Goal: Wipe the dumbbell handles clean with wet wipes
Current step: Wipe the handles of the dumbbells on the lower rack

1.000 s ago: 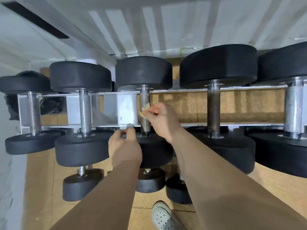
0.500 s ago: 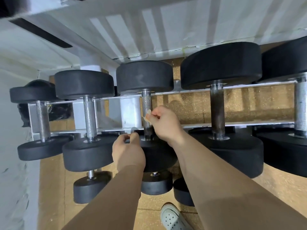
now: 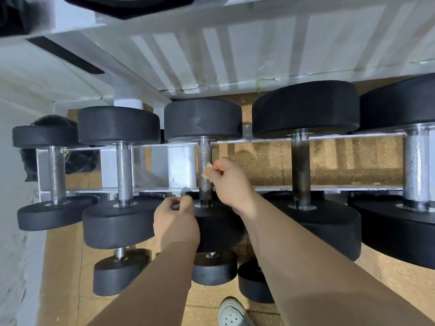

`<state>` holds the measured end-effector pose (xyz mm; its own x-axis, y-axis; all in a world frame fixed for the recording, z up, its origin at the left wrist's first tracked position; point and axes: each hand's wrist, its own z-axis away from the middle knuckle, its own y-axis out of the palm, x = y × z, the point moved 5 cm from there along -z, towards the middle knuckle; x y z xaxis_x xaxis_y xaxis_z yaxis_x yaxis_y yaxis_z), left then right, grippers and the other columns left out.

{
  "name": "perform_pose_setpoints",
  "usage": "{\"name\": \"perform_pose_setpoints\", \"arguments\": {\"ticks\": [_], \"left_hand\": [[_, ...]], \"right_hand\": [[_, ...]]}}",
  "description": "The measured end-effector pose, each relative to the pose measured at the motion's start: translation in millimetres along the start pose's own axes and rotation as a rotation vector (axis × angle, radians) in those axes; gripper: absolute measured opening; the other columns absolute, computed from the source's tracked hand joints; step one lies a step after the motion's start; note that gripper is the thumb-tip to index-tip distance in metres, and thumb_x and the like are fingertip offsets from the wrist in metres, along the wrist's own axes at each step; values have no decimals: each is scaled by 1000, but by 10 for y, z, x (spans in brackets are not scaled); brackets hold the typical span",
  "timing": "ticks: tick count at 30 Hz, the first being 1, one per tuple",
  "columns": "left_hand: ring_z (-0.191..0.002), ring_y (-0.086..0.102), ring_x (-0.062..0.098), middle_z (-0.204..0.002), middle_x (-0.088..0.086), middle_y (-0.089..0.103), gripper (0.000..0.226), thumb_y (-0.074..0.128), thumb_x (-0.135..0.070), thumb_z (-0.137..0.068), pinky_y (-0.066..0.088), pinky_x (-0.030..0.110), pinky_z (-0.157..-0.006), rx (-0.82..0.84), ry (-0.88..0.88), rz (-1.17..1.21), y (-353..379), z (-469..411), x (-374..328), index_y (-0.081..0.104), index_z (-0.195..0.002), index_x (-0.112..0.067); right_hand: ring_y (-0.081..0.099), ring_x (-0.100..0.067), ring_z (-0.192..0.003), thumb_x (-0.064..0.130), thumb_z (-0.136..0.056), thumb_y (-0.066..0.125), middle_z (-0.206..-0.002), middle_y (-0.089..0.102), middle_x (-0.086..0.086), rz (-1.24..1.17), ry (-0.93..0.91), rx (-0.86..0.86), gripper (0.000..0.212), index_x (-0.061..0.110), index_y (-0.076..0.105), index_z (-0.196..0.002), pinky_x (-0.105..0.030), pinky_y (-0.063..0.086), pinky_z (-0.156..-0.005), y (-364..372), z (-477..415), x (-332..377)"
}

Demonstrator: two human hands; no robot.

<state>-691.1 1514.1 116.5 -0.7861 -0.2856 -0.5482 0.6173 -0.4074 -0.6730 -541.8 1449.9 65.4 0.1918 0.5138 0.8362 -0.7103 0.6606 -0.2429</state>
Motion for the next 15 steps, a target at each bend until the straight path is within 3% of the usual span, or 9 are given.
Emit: {"name": "perform_pose_setpoints", "arguments": {"ticks": [2, 4, 5, 8, 11, 13, 15], "left_hand": [[-81, 56, 22, -97, 7, 65, 18, 55, -36, -93, 40, 35, -72, -12, 17, -7, -4, -3, 8, 62, -83, -23], [-78, 56, 18, -93, 6, 65, 19, 55, -36, -93, 38, 34, -69, -16, 28, -6, -1, -1, 8, 61, -81, -23], [-77, 55, 17, -91, 6, 65, 20, 55, -36, -93, 38, 34, -68, -14, 29, -6, 0, 3, 4, 61, -80, -22], [-75, 55, 15, -91, 6, 64, 21, 55, -37, -93, 37, 35, -67, -4, 25, -19, -1, 8, -8, 61, -79, -22], [-72, 55, 17, -89, 8, 64, 22, 55, -36, -92, 36, 34, -62, 1, 11, -12, -3, 22, -16, 60, -78, -20], [-71, 56, 19, -86, 7, 64, 23, 56, -37, -92, 37, 33, -61, 1, 5, -8, -10, 24, -15, 59, -76, -20], [-71, 55, 21, -83, 6, 63, 24, 56, -38, -92, 37, 33, -61, 5, 2, 0, -9, 22, -11, 59, -76, -20]], "right_hand": [[49, -13, -67, 20, -99, 59, -72, 54, 6, -281, 57, -134, 21, 11, 58, -80, -27, 40, -62, -1, -105, 49], [48, -7, -64, 18, -98, 60, -72, 54, 8, -410, 94, -222, 17, 14, 58, -82, -17, 41, -61, -13, -186, 94], [47, -5, -64, 18, -98, 60, -72, 53, 8, -401, 89, -224, 16, 14, 58, -82, -15, 40, -61, -17, -188, 115], [48, -11, -71, 22, -98, 61, -75, 55, 2, -267, 91, -94, 22, 4, 60, -85, -25, 40, -65, -1, -62, 38], [58, -19, -89, 26, -99, 60, -96, 65, -6, -19, 150, 103, 19, 8, 66, -101, -32, 48, -81, 23, 113, -118], [59, -22, -100, 26, -99, 60, -104, 62, -4, 3, 181, 123, 20, 9, 66, -109, -35, 47, -91, 22, 173, -101], [60, -21, -97, 25, -98, 62, -103, 63, -3, -37, 172, 76, 19, 9, 66, -107, -34, 48, -88, -5, 173, -55]]}}
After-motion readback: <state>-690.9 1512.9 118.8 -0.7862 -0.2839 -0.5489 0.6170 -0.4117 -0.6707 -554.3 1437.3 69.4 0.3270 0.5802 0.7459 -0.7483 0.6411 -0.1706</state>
